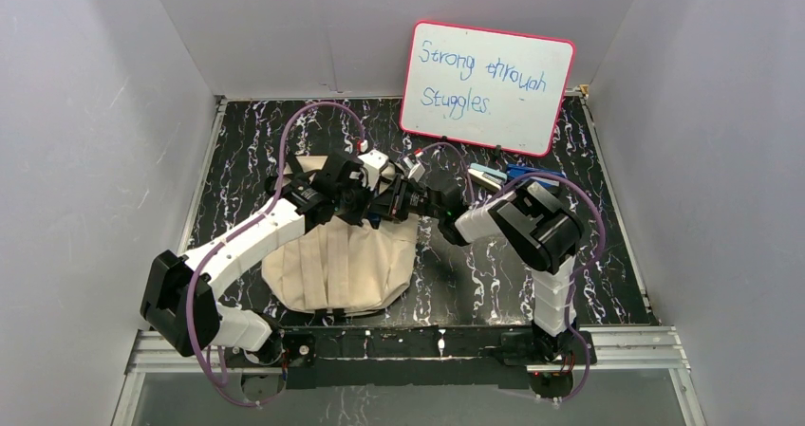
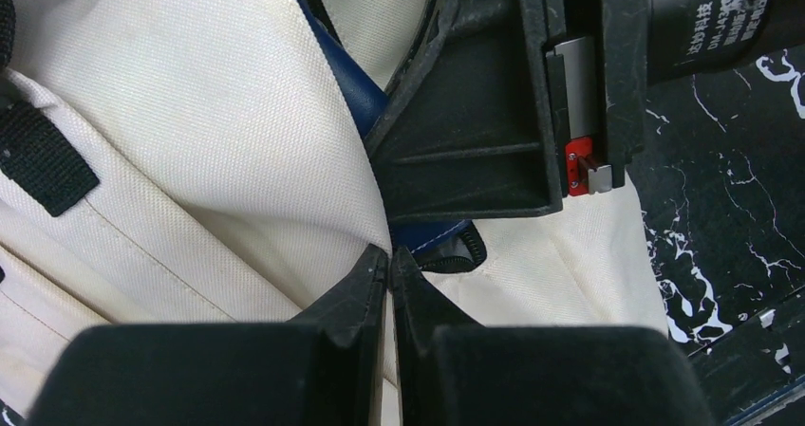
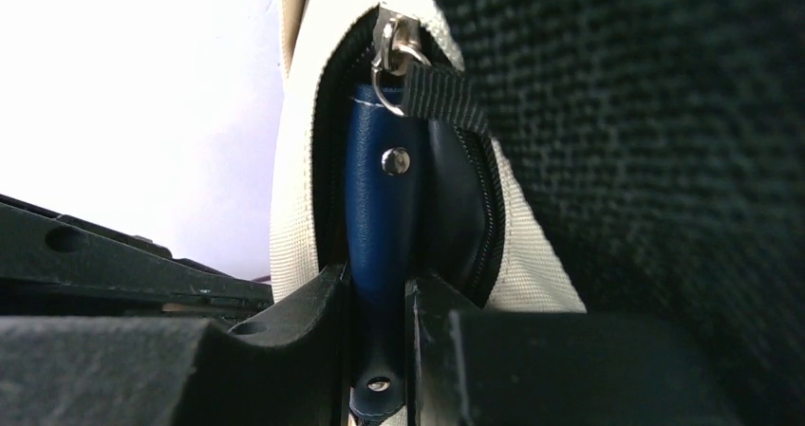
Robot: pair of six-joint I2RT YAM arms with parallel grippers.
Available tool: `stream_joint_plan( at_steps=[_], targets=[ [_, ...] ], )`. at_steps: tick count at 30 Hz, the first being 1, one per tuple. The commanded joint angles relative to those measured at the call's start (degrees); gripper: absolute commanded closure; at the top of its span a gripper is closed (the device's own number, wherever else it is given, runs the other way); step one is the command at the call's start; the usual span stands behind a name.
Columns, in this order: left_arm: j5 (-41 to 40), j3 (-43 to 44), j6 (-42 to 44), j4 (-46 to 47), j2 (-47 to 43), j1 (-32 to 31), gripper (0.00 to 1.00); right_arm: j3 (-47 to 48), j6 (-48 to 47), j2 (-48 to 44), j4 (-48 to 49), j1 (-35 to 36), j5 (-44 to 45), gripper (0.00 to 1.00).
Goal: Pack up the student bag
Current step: Place the personal item in the student bag.
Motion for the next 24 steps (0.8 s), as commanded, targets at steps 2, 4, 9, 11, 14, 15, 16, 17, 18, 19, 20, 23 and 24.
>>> stream_joint_plan(
  at_steps=[2,4,9,11,14,15,16,17,18,19,20,23,24],
  targets=[
    [1.5,-0.5,-0.4,1.5,-1.7,-0.9,1.0,2.3,-1.3,-0.8,-1.0,1.6,-7.2,1.0],
    [1.8,-0.2,-0.5,1.4,-1.7,-0.9,1.0,3.6,-0.2,1.0,0.1,1.8,-7.4,1.0],
    [4.0,0.2,-0.7,1.5,-2.4,-0.8,1.0,7.4,1.2,4.5,1.9,2.0,-5.2,1.0],
    [5.1,0.1,-0.7,1.5,-2.5,-0.9,1.0,8.8,0.8,5.2,0.7,2.0,-3.7,0.98],
    [5.9,0.2,-0.8,1.6,-2.5,-0.9,1.0,10.7,-0.3,6.3,-0.7,2.2,-2.6,0.93],
    [5.7,0.1,-0.8,1.6,-2.5,-0.9,1.0,11.5,-0.6,6.6,-1.3,2.2,-2.8,0.91],
    [5.4,0.1,-0.8,1.6,-2.5,-0.9,1.0,11.8,-0.9,6.8,-1.7,2.2,-3.1,0.87],
    [5.1,0.0,-0.9,1.6,-2.5,-0.9,1.0,11.6,-1.3,6.7,-2.3,2.2,-3.2,0.83],
    [4.7,0.0,-0.9,1.6,-2.4,-0.9,1.0,11.0,-1.8,6.3,-2.9,2.2,-3.1,0.77],
    [4.4,-0.2,-1.0,1.6,-2.5,-0.8,1.0,10.1,-2.6,5.5,-3.6,2.2,-2.8,0.71],
    [4.3,-0.3,-1.2,1.6,-2.6,-0.9,1.0,9.1,-3.7,4.6,-4.7,2.2,-2.1,0.65],
    [3.6,-1.0,-1.8,2.1,-2.6,-0.8,1.0,6.3,-6.3,1.6,-7.5,2.2,-0.3,0.5],
    [3.3,-1.2,-2.1,2.1,-2.5,-0.8,1.0,5.6,-6.6,0.8,-8.2,2.2,-0.4,0.48]
  ],
)
